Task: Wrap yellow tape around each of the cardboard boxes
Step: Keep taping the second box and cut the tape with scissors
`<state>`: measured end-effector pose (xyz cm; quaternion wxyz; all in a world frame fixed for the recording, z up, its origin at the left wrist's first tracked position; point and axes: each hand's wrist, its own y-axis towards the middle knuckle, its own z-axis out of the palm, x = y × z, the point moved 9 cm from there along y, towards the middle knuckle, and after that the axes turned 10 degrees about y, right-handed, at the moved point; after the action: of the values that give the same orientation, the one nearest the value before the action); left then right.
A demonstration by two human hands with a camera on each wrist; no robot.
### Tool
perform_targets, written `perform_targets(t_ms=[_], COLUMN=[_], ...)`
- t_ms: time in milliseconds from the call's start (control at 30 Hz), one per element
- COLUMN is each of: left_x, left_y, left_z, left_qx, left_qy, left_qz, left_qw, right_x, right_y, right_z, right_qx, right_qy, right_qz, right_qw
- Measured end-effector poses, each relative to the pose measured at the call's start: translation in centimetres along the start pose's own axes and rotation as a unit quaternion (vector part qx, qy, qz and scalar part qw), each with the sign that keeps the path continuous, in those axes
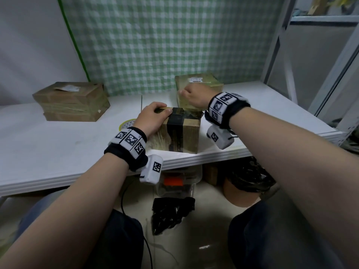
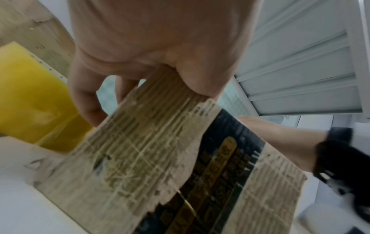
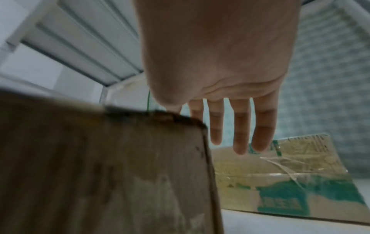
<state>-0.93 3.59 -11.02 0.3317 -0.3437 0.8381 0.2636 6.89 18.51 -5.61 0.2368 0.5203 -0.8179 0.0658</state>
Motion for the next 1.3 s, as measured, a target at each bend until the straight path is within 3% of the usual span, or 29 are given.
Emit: perform_targets(t_ms=[133,233,567,700,900,967,1067,1200,1267,1300], left_x=[0.4,0.5,0.1,0.3,0.1,0.0,-0.1,0.0,0.0,0.0], left_y=[0.7,1.1,1.4,1.3,0.9,0.8,0.5,0.3,0.2,0.0], left_z=[0.3,0.5,0.8,0.8,0.5,0.5,0.4,0.2,0.2,0.1], left_qx=[0.000,-0.003,0.014,0.019,0.011,0.010,0.008,0.003,-0.002,-0.006], left_qy=[0.006,0.003,0.074,0.030,0.022,0.032,0.033,0.030,0.027,0.026], left_qz=[-0.012,-0.019,-0.021,-0.036,-0.035,-0.031,-0.029,-0.019,-0.014,-0.011], left_qw=[1.000,1.000,0.997,0.999,0.999,0.999,0.999,0.999,1.000,1.000], right_x=[-1.5,-1.7,0.4,1.8,3.4,4.1,3.9,2.0,0.5,-0.4], right_y=[2.0,1.9,-2.8,-5.9,-9.3,-10.0,-10.5,-10.1,-9.8,-9.4], right_z=[3.3,3.7,5.1,5.4,5.8,4.5,0.8,-2.3,-3.0,-2.6], right_qx=[0.063,0.068,0.097,0.113,0.135,0.090,-0.039,-0.179,-0.224,-0.205], right_qy=[-0.014,-0.037,-0.105,-0.124,-0.031,0.024,0.137,0.253,0.210,0.183], right_qz=[0.050,0.078,0.051,0.017,-0.012,-0.048,-0.063,-0.038,0.009,0.042], right_qw=[0.997,0.994,0.988,0.986,0.990,0.995,0.988,0.950,0.952,0.961])
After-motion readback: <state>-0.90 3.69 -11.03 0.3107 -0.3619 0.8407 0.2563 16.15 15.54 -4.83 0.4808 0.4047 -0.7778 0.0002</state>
